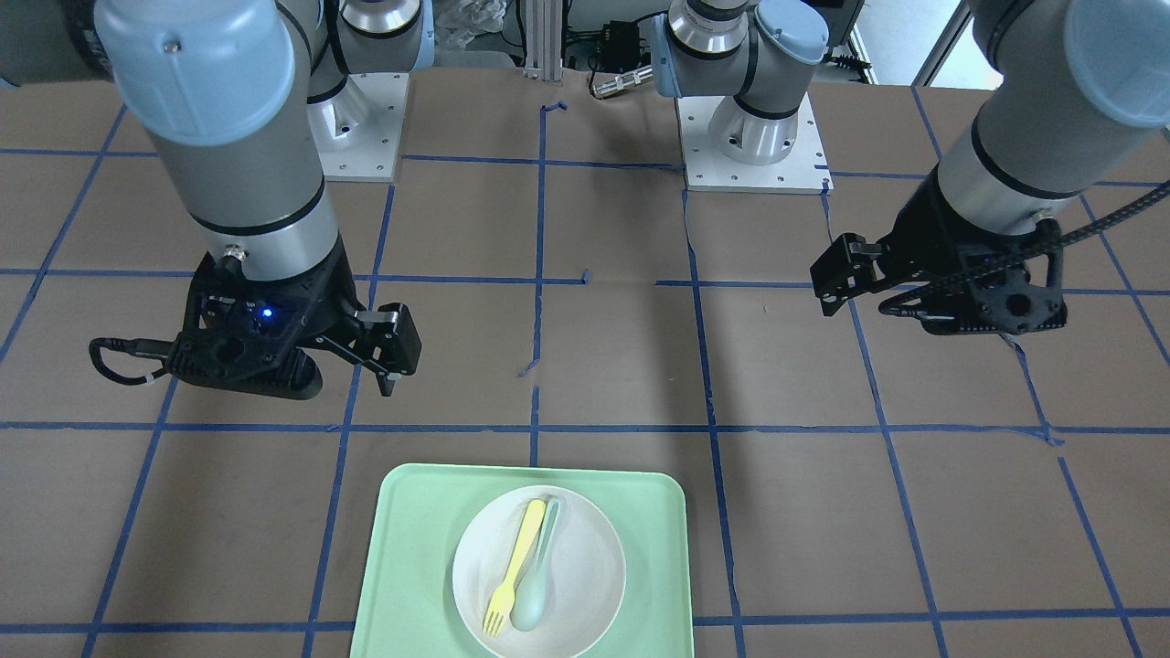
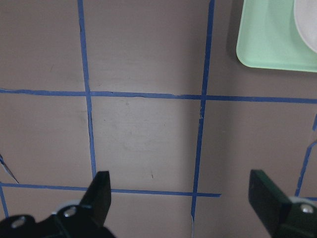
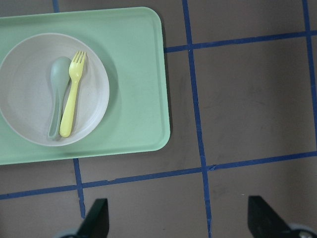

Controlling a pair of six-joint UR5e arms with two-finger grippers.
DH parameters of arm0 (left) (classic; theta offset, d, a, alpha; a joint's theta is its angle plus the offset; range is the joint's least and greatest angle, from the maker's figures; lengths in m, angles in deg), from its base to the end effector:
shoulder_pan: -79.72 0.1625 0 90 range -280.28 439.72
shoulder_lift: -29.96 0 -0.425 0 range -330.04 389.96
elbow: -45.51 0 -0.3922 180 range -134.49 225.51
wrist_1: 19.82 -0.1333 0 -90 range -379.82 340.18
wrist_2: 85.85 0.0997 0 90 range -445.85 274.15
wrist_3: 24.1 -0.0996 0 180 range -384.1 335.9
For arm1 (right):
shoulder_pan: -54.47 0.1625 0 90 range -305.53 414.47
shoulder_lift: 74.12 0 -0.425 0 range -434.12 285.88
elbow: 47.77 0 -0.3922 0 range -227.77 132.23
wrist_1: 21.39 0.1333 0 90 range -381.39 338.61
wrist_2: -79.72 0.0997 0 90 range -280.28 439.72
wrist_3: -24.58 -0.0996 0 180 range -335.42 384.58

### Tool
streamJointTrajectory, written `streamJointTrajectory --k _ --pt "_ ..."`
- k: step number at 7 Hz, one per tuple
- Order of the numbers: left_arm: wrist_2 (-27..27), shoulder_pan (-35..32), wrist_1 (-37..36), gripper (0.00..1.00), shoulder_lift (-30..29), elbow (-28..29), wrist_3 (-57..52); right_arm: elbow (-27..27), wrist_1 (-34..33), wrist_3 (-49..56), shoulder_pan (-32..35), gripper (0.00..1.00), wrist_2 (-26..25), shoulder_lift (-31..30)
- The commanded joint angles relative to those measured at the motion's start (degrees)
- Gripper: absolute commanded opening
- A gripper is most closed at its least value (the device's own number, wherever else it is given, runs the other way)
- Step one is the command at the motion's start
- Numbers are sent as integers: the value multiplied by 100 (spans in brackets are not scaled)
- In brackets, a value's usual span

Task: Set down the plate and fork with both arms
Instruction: 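Raise the left gripper away from the tray, then reach the right gripper down over the yellow fork on the plate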

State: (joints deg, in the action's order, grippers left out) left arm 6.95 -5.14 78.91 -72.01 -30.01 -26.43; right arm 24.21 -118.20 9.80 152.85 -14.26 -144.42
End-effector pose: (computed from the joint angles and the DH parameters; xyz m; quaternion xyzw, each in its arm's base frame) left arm -0.0770 -0.5775 0.4857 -0.0232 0.9980 0.0557 0.0208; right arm 0.2188 -0.6182 0.4611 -0.0573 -0.9968 0.0508 0.0250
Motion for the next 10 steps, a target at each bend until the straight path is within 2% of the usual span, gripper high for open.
streamJointTrajectory --k 1,2,4,7,10 --pt "10 -22 -214 100 177 -471 12 -515 -58 -68 15 100 11 786" --pt "1 13 -214 100 177 -481 12 -683 -171 -173 15 100 46 1086" --pt "10 -5 -214 100 177 -490 12 -685 -776 -769 129 98 55 1543" --pt "-42 -48 -354 100 247 -612 56 -677 -1182 -1386 322 87 46 2133" --pt "-25 22 -363 100 222 -622 -22 -685 -1647 -1887 691 83 20 2485"
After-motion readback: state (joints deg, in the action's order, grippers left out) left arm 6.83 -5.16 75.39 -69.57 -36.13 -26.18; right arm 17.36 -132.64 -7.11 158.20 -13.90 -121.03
